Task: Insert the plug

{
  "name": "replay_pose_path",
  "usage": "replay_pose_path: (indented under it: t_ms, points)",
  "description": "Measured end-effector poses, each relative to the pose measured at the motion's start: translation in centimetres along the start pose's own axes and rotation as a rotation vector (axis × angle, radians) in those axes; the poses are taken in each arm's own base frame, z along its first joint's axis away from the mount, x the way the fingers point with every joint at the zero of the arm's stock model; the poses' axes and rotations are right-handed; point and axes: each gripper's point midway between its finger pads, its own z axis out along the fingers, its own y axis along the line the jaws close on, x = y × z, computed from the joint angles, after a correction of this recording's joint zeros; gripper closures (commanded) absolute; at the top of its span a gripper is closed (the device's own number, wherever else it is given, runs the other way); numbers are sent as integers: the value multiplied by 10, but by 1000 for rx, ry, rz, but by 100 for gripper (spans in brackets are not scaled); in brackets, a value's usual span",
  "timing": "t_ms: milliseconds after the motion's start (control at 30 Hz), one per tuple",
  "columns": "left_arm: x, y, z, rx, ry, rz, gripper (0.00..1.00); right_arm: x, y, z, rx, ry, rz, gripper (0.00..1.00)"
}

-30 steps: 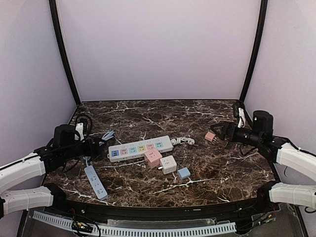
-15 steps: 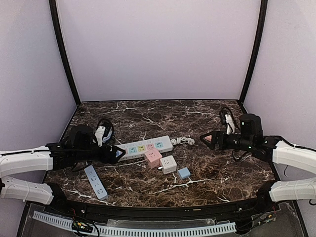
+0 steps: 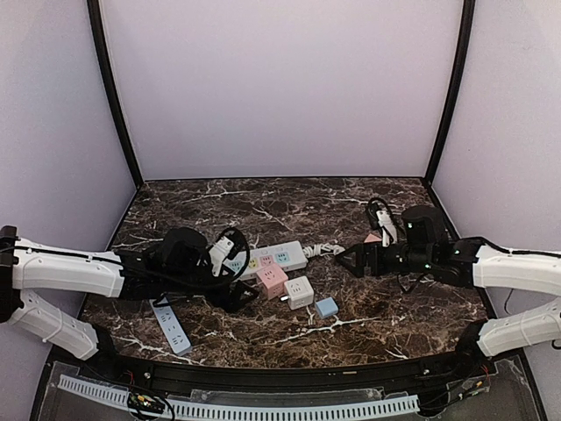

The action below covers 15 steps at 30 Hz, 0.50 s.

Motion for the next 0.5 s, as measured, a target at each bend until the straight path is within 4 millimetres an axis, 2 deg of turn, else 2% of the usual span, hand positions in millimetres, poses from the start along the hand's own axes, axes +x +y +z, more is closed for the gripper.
replay_pose_path:
  t_ms: [267, 500]
  points:
    - [7, -2, 22, 1, 35, 48, 1, 3, 6, 1, -2, 3, -16, 1]
    - [0, -15, 33, 24, 26, 87, 2, -2, 16, -11, -31, -37, -28, 1]
